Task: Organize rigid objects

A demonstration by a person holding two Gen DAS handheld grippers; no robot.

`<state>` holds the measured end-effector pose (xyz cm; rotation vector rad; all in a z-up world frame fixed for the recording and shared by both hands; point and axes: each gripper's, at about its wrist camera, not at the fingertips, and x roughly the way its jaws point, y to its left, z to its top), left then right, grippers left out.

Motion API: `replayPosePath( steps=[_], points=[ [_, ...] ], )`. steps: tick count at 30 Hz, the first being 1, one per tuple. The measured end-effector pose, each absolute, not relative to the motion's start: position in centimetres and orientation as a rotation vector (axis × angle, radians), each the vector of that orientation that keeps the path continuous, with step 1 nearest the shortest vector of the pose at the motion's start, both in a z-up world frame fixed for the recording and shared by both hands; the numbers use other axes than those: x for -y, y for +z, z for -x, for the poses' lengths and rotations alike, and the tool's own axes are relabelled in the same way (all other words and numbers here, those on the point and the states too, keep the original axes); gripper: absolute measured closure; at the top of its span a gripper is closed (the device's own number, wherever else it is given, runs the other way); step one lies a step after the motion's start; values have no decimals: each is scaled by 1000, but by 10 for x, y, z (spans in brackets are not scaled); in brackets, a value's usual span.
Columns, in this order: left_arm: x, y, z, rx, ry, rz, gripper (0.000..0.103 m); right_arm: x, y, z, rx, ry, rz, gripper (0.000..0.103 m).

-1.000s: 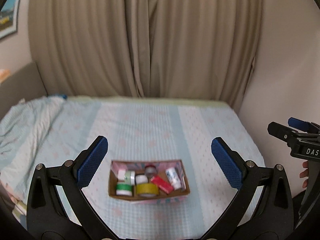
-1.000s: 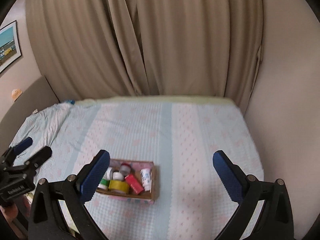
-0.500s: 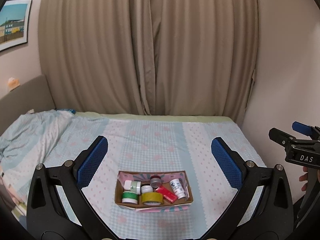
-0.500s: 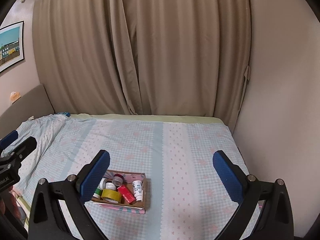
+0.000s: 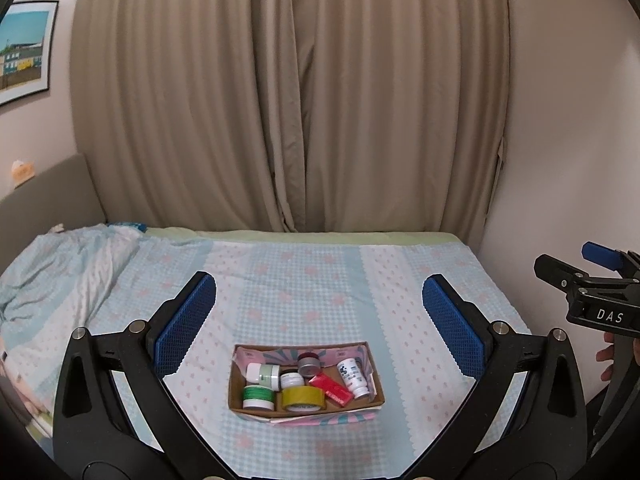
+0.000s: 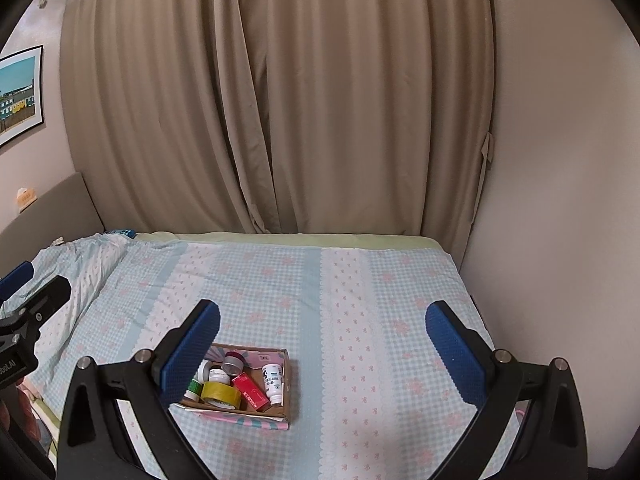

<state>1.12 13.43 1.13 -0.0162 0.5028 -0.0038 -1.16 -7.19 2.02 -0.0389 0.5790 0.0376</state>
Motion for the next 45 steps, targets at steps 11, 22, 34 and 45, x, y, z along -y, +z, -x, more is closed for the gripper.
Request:
replayPosePath(
  steps=[11,22,34,45],
  points=[
    [-127,12,-12,-503,-11,-3,0,75,20,12,-583,34,33,0],
    [-126,11,-14,-506,-12,-3,0,72,20,15,-581,17,27,0],
    [-125,7,-22,-507,-29,-9,0,71,21,12,-581,5,31,0],
    [-123,10,-20,-465,-43,4,0,72,20,10,-584,-12,21,0]
  ],
)
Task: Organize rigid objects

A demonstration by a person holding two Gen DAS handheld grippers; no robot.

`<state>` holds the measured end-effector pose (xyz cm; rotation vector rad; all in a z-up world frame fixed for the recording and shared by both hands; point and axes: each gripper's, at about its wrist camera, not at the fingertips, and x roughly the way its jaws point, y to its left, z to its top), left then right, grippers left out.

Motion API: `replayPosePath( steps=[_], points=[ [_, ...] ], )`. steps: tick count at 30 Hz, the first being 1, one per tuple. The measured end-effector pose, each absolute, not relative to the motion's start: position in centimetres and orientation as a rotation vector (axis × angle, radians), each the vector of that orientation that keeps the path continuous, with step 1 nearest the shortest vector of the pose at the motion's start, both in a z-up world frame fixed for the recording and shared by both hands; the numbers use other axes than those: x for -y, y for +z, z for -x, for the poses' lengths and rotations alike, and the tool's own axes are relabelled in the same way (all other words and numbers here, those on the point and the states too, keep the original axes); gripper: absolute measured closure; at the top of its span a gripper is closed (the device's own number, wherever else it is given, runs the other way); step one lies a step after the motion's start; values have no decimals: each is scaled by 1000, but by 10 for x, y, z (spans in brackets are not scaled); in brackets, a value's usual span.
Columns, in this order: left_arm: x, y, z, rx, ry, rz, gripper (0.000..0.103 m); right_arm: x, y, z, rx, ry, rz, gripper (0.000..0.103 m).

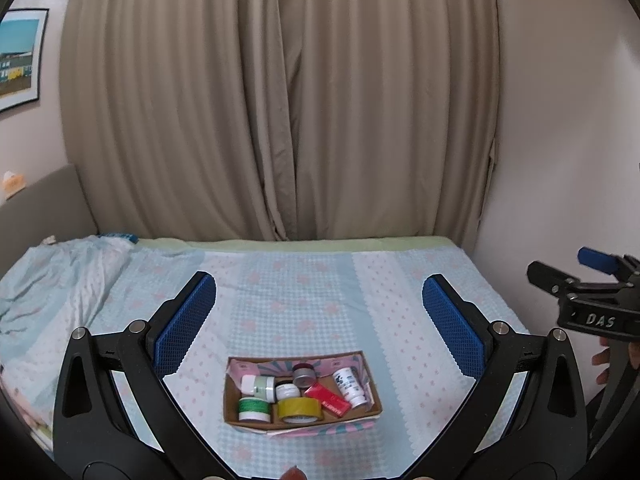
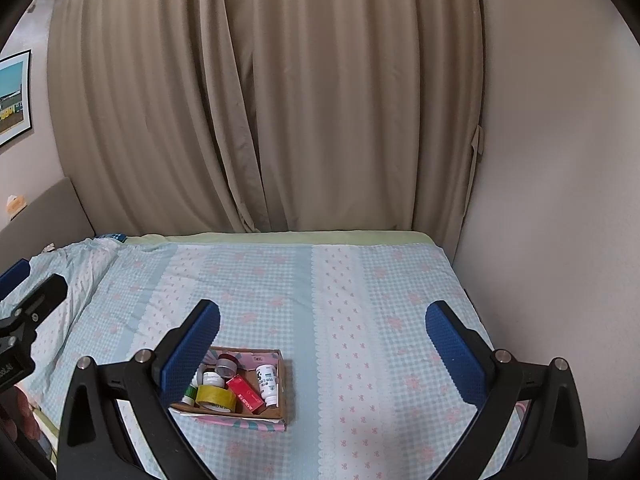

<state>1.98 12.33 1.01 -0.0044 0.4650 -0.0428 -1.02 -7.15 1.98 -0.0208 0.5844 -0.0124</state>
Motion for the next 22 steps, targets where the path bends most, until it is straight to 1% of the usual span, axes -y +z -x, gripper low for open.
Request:
replayPosePath(
  steps=[10,18,22],
  points=[
    [-119,8,-18,-429,-40,-12,0,76,19,10,-590,-19,4,0],
    [-114,-5,-28,-479,-41,21,0,81,12,-3,-631,-16,0,0],
    [-109,-24,-39,-524,-7,38,0,88,-2,-17,-677,5,10,0]
  ],
)
